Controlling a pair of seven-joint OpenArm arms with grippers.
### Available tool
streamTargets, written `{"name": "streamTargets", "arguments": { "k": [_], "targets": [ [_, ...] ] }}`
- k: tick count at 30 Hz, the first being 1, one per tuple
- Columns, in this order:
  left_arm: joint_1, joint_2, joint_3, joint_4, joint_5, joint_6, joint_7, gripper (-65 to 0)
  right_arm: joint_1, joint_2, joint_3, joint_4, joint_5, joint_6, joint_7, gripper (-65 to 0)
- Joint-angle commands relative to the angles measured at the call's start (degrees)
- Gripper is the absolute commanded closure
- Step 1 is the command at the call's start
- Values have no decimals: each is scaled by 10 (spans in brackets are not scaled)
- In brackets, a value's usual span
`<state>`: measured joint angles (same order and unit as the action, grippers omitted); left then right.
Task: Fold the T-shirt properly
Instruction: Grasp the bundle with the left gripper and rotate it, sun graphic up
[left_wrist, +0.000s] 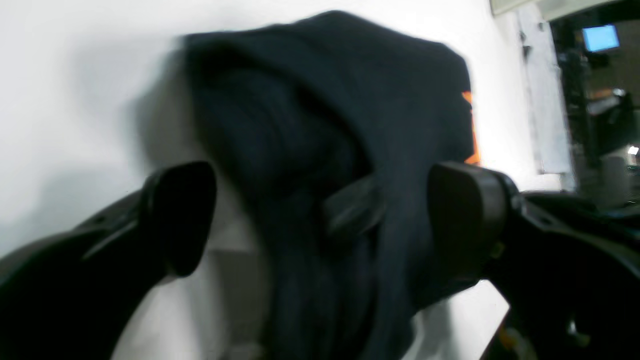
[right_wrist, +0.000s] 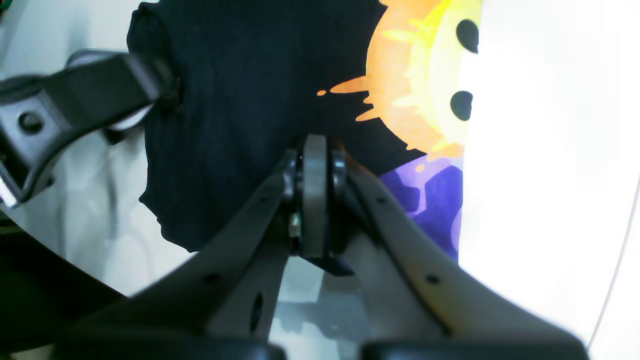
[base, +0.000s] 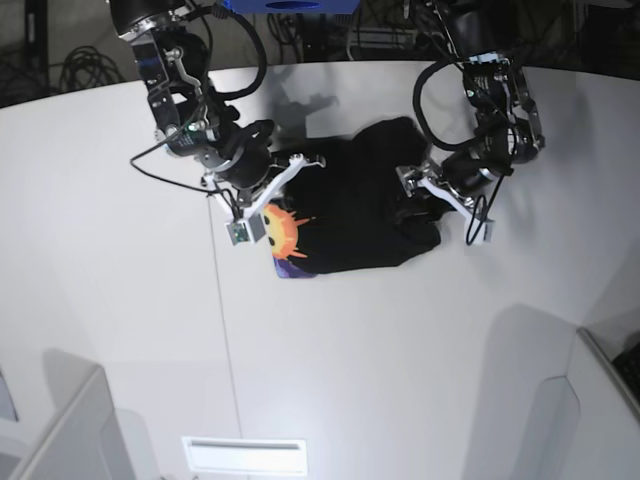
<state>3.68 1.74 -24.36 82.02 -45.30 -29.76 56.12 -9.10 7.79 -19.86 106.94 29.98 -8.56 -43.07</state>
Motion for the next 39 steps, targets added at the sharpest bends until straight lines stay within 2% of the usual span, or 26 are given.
{"name": "streamTargets", "arguments": {
  "k": [1, 7, 8, 11, 14, 17, 18, 21, 26, 31, 34, 39],
  "targets": [
    [2, 1, 12, -3, 14, 14, 3, -650, 7, 2, 3, 17, 3, 4, 11, 0],
    [3, -2, 109, -44, 14, 55, -62, -650, -9, 9, 68, 39, 6, 5, 11, 0],
    [1, -3, 115, -49, 14, 56, -66, -625, -14, 9, 82, 41, 6, 5, 11, 0],
    [0, -6, 120, -48, 15, 57, -63, -438, -25, 10, 122, 41, 6, 9, 11, 0],
    [-14, -20, 126, -48, 15, 61, -53, -217, -39, 10, 162, 41, 6, 54, 11, 0],
    [-29, -49, 161, -47, 15, 101, -34, -35, -53, 7, 199, 41, 6, 77, 11, 0],
    [-36, -60, 178, -46, 15, 116, -29, 0, -57, 7, 209, 41, 6, 77, 11, 0],
    [-65, -100, 244, -46, 14, 135, -16, 0, -69, 7, 225, 42, 6, 77, 11, 0],
    [-136, -159, 376, -47, 14, 135, 15, 0, -88, 5, 246, 51, 6, 78, 11, 0],
    [-217, -212, 521, -48, 15, 135, 15, 0, -105, 4, 268, 58, 6, 78, 11, 0],
    [-272, -230, 621, -51, 15, 135, 14, 0, -117, 2, 278, 58, 6, 78, 11, 0],
    [-339, -229, 749, -50, 15, 134, 12, 0, -137, -21, 293, 58, 3, 76, 11, 0]
  ]
}}
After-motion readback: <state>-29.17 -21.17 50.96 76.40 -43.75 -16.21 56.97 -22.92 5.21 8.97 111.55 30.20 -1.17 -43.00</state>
